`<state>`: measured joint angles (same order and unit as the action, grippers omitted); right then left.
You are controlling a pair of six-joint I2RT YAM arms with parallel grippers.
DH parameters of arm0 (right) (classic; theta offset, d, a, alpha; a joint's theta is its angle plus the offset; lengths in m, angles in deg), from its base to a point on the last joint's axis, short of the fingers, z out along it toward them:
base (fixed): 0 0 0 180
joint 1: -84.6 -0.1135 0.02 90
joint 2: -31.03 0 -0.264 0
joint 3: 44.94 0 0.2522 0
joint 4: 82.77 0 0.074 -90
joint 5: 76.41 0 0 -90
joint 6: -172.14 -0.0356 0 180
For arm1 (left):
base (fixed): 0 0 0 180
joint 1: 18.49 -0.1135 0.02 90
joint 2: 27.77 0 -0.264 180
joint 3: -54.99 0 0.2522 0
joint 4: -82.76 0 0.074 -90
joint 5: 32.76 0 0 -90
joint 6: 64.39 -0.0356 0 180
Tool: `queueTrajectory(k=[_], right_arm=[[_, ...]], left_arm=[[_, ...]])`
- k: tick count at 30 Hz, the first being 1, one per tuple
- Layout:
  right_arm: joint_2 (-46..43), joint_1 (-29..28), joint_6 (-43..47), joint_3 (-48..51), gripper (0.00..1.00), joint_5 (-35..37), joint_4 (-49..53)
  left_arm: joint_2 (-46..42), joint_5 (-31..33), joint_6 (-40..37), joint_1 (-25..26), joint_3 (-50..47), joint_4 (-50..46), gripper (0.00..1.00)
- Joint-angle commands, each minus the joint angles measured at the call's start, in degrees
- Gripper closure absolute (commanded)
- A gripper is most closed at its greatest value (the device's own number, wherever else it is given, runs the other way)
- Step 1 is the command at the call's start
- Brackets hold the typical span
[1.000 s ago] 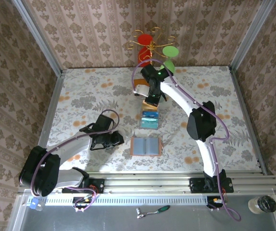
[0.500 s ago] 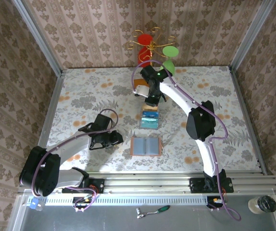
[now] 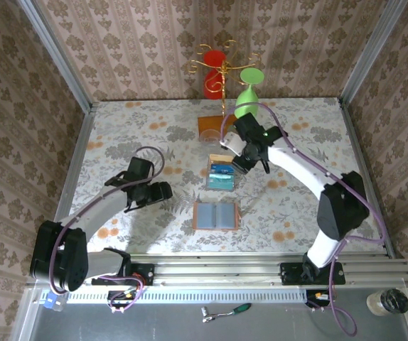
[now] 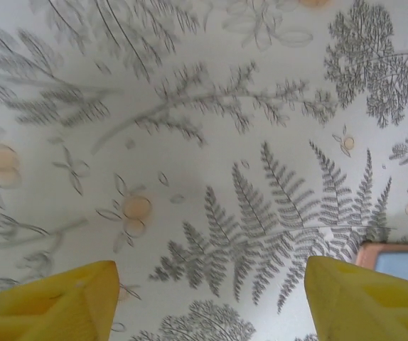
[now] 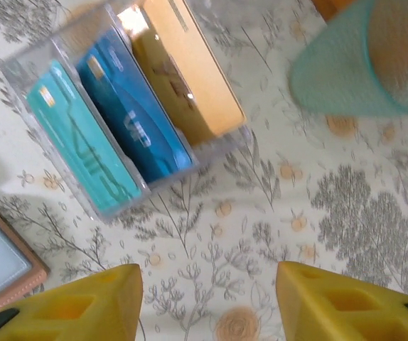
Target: Take the credit cards out of the card holder
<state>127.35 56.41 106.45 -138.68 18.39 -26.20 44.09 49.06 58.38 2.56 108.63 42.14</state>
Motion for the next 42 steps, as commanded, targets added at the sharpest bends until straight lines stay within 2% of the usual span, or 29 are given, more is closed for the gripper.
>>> queueTrajectory(k=[1, 2, 5, 7, 11, 17, 19, 22, 26, 30, 40, 42], right_arm=[[-6.3, 1.3, -6.8, 9.2, 0.39, 5.1, -8.9], [-8.1, 1.7, -7.8, 12.5, 0.33, 6.2, -10.9], [-12.9, 3.3, -11.1, 20.6, 0.1, 8.4, -15.8], [-15.5, 4.9, -13.4, 25.2, 0.0, 10.3, -19.1], [-19.2, 9.6, -18.1, 33.3, 0.0, 12.5, -26.1], [-20.5, 15.6, -22.3, 41.3, 0.0, 13.3, -36.3], [-20.5, 17.6, -24.1, 43.5, 0.0, 12.7, -40.6], [-19.7, 20.0, -26.7, 46.6, 0.0, 12.0, -47.6], [-18.7, 21.2, -26.5, 46.9, 0.0, 13.9, -52.9], [-19.1, 22.8, -27.4, 49.4, 0.0, 12.6, -61.6], [-16.9, 26.4, -29.1, 52.7, 0.0, 7.1, -77.5], [-14.3, 27.4, -29.4, 53.6, 0.0, 5.5, -81.2]], left_arm=[[-0.4, 6.3, -6.3, -1.3, 1.9, -2.0, 0.09], [-0.3, 7.5, -7.2, -1.9, 2.1, -2.2, 0.0], [-0.1, 11.9, -9.5, -3.5, 2.9, -3.2, 0.0], [-0.3, 15.1, -10.7, -4.5, 3.0, -3.1, 0.0], [-1.5, 21.3, -13.9, -6.0, 2.5, -0.4, 0.01], [-5.7, 27.8, -20.7, -8.2, -2.3, 9.5, 0.0], [-5.9, 27.1, -21.3, -10.9, -2.7, 10.8, 0.0], [-6.1, 29.2, -25.1, -12.7, -5.5, 18.0, 0.0], [-5.9, 26.3, -26.0, -15.8, -11.5, 30.7, 0.0], [-2.6, 25.7, -29.9, -16.1, -16.2, 45.9, 0.0], [7.4, 20.9, -34.7, -17.1, -16.5, 67.8, 0.0], [10.0, 18.5, -35.8, -17.8, -17.1, 73.2, 0.0]])
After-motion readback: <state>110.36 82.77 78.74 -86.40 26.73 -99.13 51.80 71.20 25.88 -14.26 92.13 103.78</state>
